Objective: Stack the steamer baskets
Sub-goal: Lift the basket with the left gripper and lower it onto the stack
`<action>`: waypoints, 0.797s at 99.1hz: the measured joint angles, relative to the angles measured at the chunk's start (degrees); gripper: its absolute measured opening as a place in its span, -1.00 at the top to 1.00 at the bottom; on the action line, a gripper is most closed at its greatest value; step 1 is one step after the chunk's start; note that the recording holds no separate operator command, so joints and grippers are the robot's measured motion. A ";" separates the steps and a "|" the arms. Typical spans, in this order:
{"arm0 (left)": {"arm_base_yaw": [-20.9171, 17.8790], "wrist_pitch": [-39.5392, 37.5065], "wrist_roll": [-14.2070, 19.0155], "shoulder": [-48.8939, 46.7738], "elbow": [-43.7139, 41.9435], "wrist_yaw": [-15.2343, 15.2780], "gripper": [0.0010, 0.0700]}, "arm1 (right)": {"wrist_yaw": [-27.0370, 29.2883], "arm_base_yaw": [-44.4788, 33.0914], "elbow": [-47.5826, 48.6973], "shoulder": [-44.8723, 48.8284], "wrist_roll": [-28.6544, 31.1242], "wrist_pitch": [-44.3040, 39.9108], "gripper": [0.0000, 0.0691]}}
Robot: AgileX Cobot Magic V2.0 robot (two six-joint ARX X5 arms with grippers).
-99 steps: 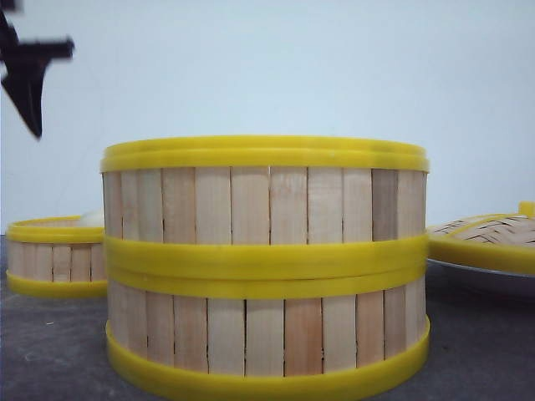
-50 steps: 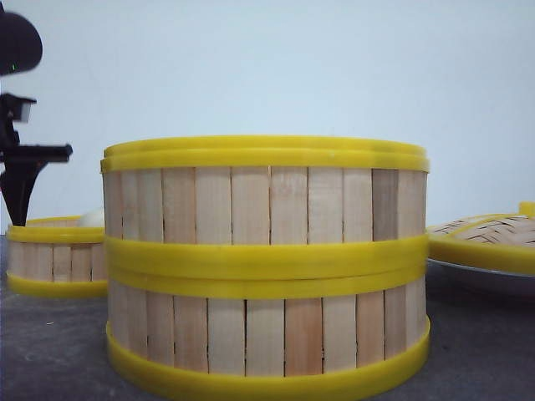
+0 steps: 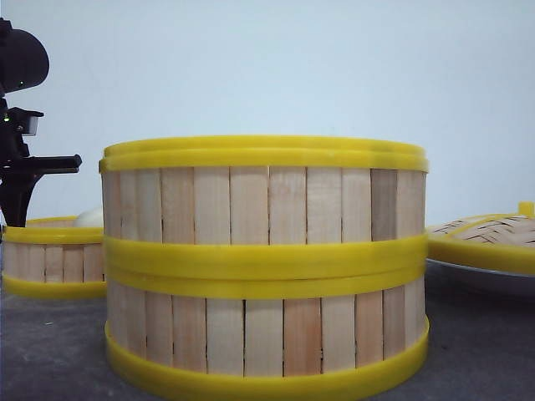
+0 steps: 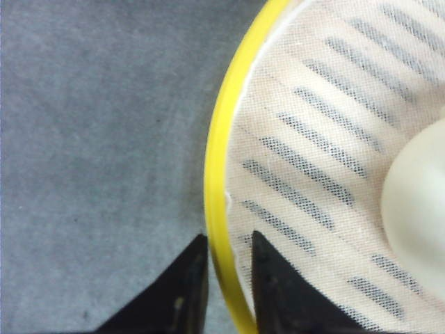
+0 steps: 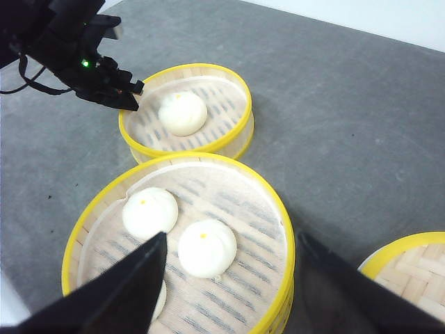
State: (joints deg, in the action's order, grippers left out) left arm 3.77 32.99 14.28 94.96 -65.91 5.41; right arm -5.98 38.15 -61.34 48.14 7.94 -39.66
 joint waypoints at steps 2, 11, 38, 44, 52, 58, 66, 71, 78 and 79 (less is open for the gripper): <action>0.00 0.04 0.20 0.11 -0.07 -0.02 0.81 | 0.00 0.00 0.00 0.00 0.00 0.00 -0.04; 0.00 0.13 0.46 0.74 -0.52 0.02 0.83 | 0.00 0.00 0.00 0.00 0.00 0.00 -0.04; -0.02 -0.24 0.94 1.84 -1.09 0.26 0.92 | 0.00 0.00 0.00 0.00 0.00 0.00 -0.04; -0.02 -0.31 0.61 1.84 -1.09 0.31 0.92 | 0.00 0.00 0.00 0.00 0.00 0.00 -0.04; -0.02 -0.35 0.31 1.86 -1.09 0.28 0.92 | 0.00 0.00 0.00 0.00 0.00 0.00 -0.04; -0.09 -0.37 0.02 1.86 -1.09 0.17 0.92 | 0.00 0.00 0.00 0.00 0.00 0.00 -0.04; -0.35 -0.46 -0.31 1.84 -1.09 -0.35 0.92 | 0.00 0.00 0.00 0.00 0.00 0.02 -0.04; -0.59 -0.63 -0.39 1.79 -1.09 -1.07 0.92 | 0.00 0.00 0.00 0.00 0.00 0.00 -0.04; -1.31 -1.18 -0.55 1.62 -1.05 -2.99 0.93 | 0.00 0.00 0.00 0.00 0.00 0.02 -0.03; -1.44 -1.36 -0.55 1.60 -1.03 -3.32 0.93 | 0.00 0.00 0.00 0.00 0.00 0.02 -0.03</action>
State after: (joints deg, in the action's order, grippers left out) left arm 2.33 31.64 13.74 96.55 -66.94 2.09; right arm -5.98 38.15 -61.34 48.14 7.94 -39.64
